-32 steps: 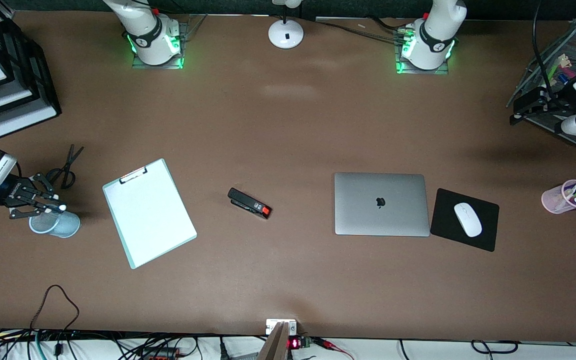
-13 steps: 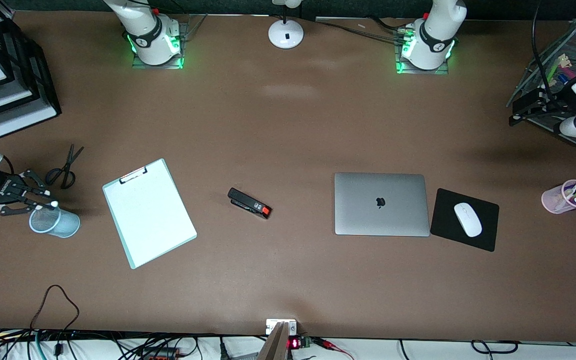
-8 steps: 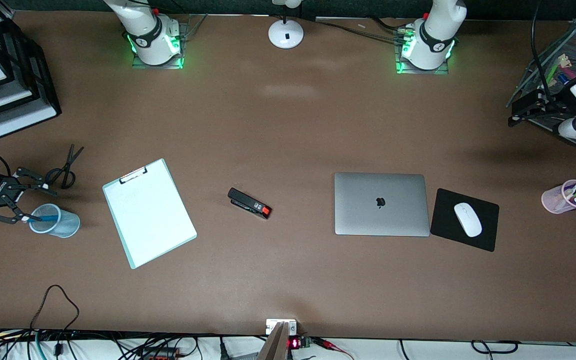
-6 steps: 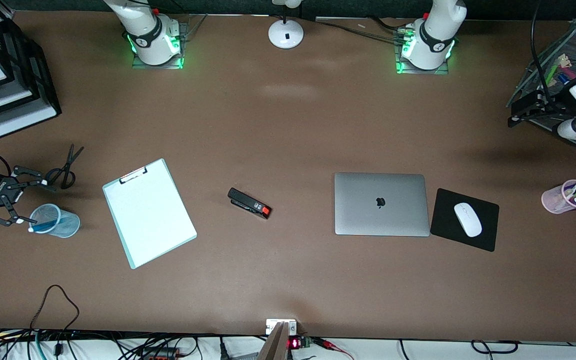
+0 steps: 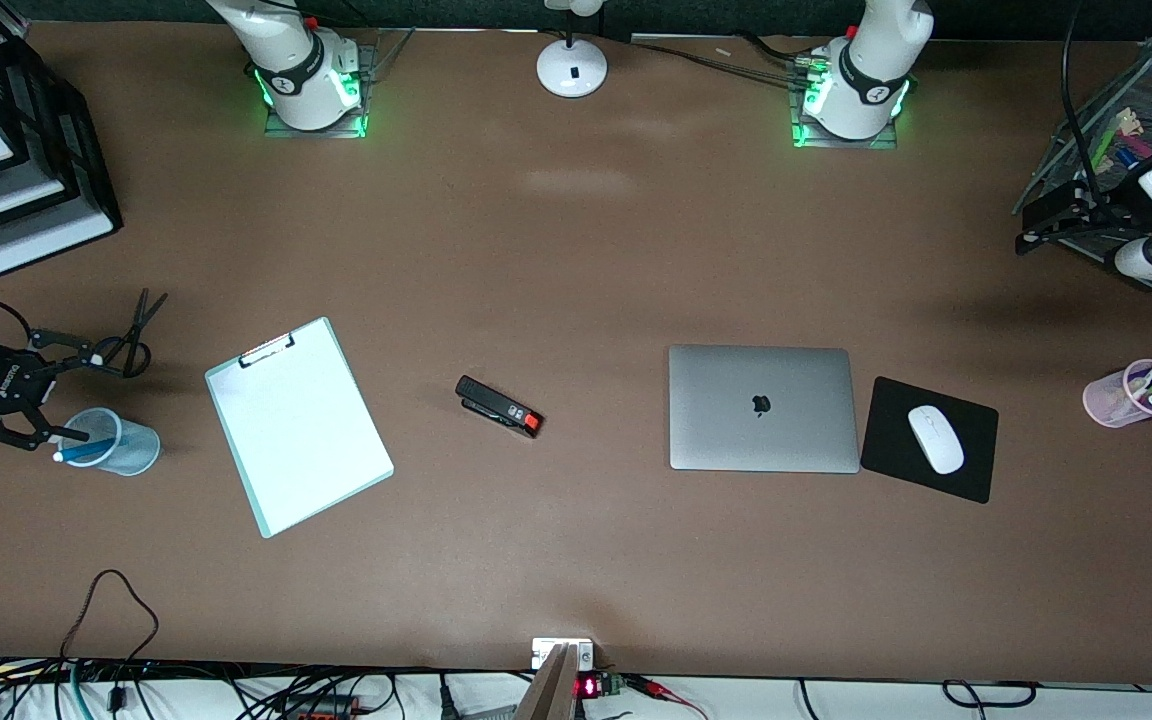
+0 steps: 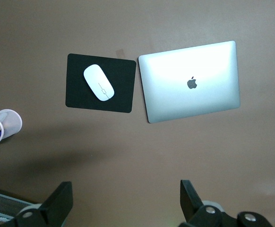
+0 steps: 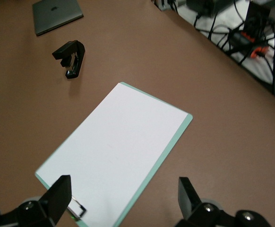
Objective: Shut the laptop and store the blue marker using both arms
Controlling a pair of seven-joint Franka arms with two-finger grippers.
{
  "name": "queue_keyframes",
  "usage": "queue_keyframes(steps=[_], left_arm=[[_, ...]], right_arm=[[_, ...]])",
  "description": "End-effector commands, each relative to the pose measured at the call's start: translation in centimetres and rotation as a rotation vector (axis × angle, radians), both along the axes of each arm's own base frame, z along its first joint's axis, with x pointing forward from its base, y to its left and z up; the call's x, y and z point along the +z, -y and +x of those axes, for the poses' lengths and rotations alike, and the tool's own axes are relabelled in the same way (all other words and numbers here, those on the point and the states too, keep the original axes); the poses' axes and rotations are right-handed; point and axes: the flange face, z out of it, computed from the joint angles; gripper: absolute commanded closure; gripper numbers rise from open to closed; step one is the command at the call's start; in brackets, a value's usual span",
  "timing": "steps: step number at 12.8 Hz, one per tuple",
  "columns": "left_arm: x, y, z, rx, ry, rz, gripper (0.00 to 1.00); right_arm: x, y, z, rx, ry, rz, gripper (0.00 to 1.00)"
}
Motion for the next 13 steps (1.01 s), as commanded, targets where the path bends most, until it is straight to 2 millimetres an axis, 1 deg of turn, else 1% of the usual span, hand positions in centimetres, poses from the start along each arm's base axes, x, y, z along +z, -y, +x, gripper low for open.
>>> queue_keyframes(steps=[1,2,4,6,7,8,9,11,12,13], left_arm=[[0.6,0.0,0.2,-0.001,-0.003,-0.014,0.00],[0.6,0.0,0.2,-0.001,-0.003,-0.014,0.00],[0.5,0.1,0.3,0.000,-0.005,-0.014,0.00],[0.5,0.1,0.3,-0.001,-0.005,-0.014,0.00],[0.5,0.2,0.3,-0.001,-0.003,-0.016,0.00],[0.5,0.2,0.3,-0.001,-0.003,-0.016,0.00],[0.5,0.2,0.3,-0.003,-0.003,-0.016,0.00],[0.5,0.2,0.3,-0.003,-0.003,-0.016,0.00],[0.5,0.1,0.3,-0.001,-0.005,-0.014,0.00],[0.5,0.2,0.3,-0.004,-0.005,-0.014,0.00]], right_arm=[[4.6,-4.7,0.4,-0.107,-0.139,-0.108,0.00],[6.3,-6.3,0.4,-0.172,-0.186,-0.152,0.00],[9.3,-10.3,0.3,-0.321,-0.285,-0.254,0.00],[11.8,-13.8,-0.1,-0.480,-0.356,-0.345,0.00],[12.9,-14.9,-0.5,-0.556,-0.378,-0.388,0.00],[13.4,-16.0,-1.0,-0.604,-0.424,-0.416,0.00],[14.0,-16.6,-1.7,-0.655,-0.473,-0.435,0.00],[15.3,-17.0,-3.1,-0.803,-0.594,-0.444,0.00],[16.4,-17.4,-3.8,-0.843,-0.611,-0.458,0.00],[17.5,-17.6,-4.4,-0.853,-0.586,-0.508,0.00]])
